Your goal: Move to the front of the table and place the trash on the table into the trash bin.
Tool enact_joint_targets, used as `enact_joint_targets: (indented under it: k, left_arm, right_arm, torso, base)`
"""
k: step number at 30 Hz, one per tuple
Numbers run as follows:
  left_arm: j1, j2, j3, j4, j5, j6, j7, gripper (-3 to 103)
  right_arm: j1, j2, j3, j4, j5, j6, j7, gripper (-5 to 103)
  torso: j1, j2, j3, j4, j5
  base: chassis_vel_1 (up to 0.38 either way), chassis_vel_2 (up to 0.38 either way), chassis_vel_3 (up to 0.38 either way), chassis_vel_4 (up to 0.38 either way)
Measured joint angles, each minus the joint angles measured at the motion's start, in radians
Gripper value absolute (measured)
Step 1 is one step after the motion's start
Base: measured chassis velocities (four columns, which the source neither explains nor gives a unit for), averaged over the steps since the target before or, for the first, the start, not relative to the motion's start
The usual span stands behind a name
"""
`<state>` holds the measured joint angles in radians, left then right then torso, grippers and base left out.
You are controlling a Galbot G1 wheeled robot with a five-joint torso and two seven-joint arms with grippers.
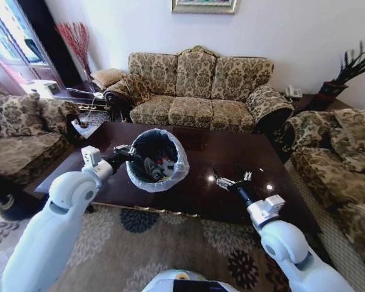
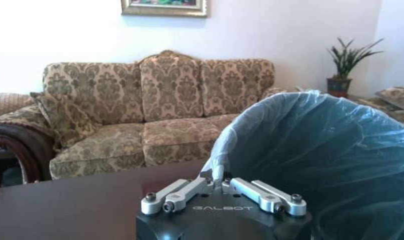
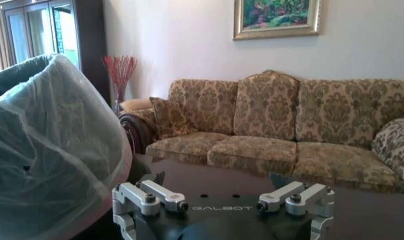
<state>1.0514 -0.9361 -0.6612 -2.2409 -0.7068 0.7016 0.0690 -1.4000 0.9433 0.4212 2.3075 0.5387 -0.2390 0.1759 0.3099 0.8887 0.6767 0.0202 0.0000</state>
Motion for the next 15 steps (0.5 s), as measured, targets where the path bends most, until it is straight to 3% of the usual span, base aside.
enact_joint_targets:
  k: [7,15]
  left_arm:
    - [0.014,-0.009,-0.015,-0.008,0.003,0.001,0.011,0]
    - [0.021,-0.015,-0.032,-0.015,0.003,0.001,0.018,0]
  right_arm:
    - [-0.009,0.006,-0.014,-0.002,-0.002,0.006,-0.006,100]
    - [-0.01,0.007,-0.022,-0.004,-0.009,0.008,-0.016,100]
  torso:
    - [0.001,0.0,0.0,0.0001,-0.0005]
    - [0.002,0.0,0.001,-0.0001,-0.0001]
  base:
    - [0.159,0.023,-0.16,-0.039]
    - [0.176,0.229,-0.162,-0.234]
